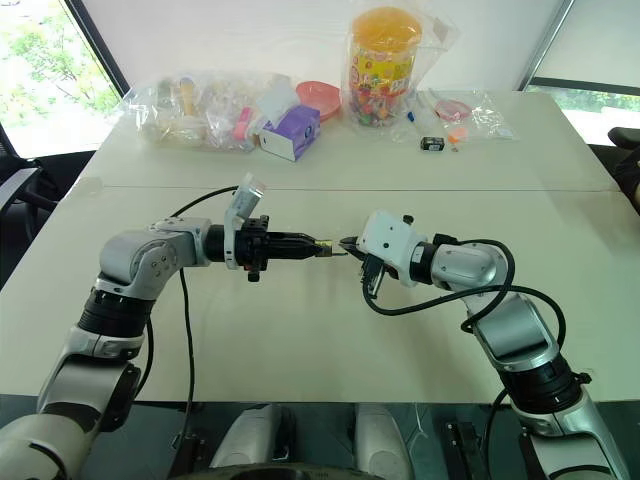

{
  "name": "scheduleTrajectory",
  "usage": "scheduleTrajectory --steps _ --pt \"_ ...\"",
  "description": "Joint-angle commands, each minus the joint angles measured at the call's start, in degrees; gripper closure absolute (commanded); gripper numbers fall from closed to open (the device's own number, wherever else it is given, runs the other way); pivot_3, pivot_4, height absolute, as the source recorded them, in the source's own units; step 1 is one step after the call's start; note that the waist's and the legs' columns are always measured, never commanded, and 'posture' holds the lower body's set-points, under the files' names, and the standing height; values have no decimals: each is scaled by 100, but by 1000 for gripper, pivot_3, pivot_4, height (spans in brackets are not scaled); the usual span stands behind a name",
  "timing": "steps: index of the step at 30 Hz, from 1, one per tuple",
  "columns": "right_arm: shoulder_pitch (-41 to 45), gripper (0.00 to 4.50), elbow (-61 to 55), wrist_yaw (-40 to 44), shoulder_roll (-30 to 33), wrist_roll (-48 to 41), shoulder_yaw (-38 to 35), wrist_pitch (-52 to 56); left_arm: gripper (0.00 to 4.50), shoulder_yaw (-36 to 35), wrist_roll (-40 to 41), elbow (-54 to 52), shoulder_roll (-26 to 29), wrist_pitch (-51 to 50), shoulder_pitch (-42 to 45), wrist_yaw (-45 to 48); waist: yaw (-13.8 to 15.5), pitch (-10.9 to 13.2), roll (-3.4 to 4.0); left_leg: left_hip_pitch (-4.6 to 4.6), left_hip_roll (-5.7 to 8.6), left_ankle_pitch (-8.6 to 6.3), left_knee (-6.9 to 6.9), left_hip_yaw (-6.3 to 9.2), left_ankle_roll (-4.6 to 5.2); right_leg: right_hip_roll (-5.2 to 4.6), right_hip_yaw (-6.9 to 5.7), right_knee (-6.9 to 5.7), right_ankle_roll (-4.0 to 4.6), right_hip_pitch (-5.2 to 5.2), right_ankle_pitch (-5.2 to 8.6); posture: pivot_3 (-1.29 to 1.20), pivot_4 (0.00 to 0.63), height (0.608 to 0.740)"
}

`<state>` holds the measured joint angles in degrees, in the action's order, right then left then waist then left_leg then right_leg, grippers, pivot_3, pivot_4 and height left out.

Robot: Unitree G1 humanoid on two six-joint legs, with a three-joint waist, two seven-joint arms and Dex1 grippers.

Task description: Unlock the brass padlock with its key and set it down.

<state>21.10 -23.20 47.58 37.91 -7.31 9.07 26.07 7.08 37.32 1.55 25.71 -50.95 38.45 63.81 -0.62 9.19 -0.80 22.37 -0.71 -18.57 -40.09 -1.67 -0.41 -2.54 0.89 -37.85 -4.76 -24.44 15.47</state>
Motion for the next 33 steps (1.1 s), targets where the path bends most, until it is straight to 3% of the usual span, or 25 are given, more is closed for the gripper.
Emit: scheduleTrajectory --steps 1,14,19,25,33 --pt "95 4470 -29 86 102 7 -39 -154 4500 -177 118 -150 -11 45 88 -25 2 0 0 0 0 0 0 0 0 0 0 0 0 0 0 0 150 735" --pt "-229 4470 -309 138 328 2 -170 -89 4500 -67 -99 118 -142 329 98 -154 3 0 0 1 0 0 0 0 0 0 0 1 0 0 0 0 150 735" --pt "-884 4470 -400 58 818 277 -487 -328 4500 180 -337 252 -188 467 -158 -156 20 0 0 1 2 -1 0 0 1 1 0 3 0 1 0 0 150 735" --pt "-1720 4470 -1008 -143 950 172 -997 -103 4500 300 -734 1046 -839 775 -135 -647 25 0 -1 1 3 -1 0 0 2 4 0 5 0 1 0 0 150 735" --pt "-1960 4470 -1569 -457 866 178 -1156 365 4500 503 -1442 2481 -1393 1513 150 -694 5 1 -2 0 2 -1 0 0 2 11 0 5 0 1 0 0 150 735"
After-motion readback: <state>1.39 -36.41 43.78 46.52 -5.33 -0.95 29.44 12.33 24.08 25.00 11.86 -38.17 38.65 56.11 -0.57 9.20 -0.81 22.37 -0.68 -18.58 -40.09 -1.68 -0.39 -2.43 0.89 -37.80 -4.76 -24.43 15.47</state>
